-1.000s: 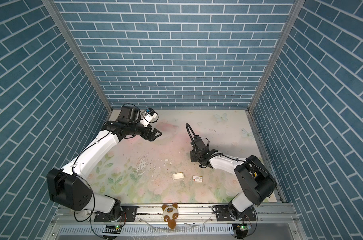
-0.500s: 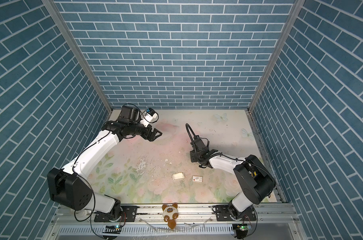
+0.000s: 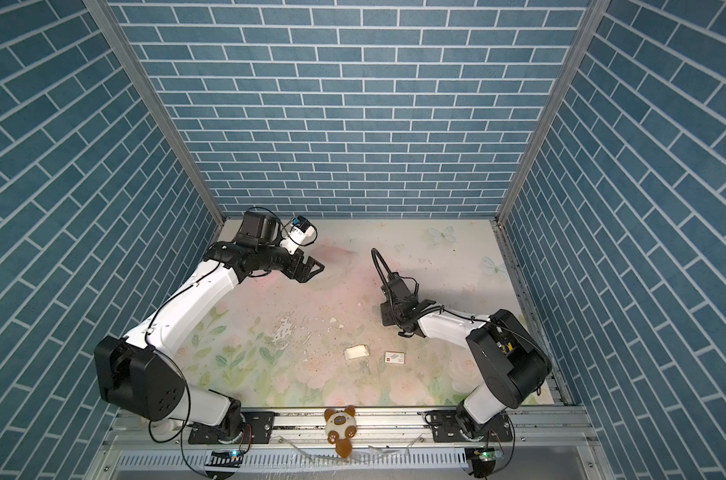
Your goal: Load the staples into the stapler
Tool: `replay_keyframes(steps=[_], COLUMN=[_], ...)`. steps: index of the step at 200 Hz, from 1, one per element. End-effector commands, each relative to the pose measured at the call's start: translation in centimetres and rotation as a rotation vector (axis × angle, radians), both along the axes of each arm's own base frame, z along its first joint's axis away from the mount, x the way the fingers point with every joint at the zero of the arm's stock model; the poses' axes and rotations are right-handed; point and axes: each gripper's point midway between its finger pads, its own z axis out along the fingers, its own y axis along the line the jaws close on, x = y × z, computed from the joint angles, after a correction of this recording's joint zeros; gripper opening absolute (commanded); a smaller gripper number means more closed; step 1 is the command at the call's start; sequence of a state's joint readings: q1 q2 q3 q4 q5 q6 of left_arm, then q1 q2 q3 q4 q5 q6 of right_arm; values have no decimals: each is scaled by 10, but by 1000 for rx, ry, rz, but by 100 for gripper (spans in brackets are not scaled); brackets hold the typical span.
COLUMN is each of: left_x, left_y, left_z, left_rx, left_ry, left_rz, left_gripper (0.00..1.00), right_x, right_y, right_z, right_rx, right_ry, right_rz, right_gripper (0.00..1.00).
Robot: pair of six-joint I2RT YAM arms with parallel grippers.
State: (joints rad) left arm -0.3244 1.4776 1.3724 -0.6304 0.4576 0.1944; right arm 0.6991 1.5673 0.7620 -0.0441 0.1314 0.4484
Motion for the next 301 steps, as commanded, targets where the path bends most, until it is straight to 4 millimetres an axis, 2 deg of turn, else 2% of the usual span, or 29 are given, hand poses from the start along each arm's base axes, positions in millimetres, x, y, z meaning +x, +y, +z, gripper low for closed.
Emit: replay_keyframes(steps=[1, 153, 301], left_x=[2, 0, 0], left_y=[1, 1, 0], left_z=[-1, -2, -1], left_rx=[-11, -15, -19], left_ry=[3, 3, 3], left_rz=[2, 1, -1], left_gripper=[93, 93, 93], right_x=[-2, -12, -15], right_y=[-5, -10, -11], right_z=[-8, -13, -12], right_rx=[-7, 10, 9], right_ry=[22, 49, 53], right_rz=[-28, -49, -50], right_gripper=[5, 8, 19])
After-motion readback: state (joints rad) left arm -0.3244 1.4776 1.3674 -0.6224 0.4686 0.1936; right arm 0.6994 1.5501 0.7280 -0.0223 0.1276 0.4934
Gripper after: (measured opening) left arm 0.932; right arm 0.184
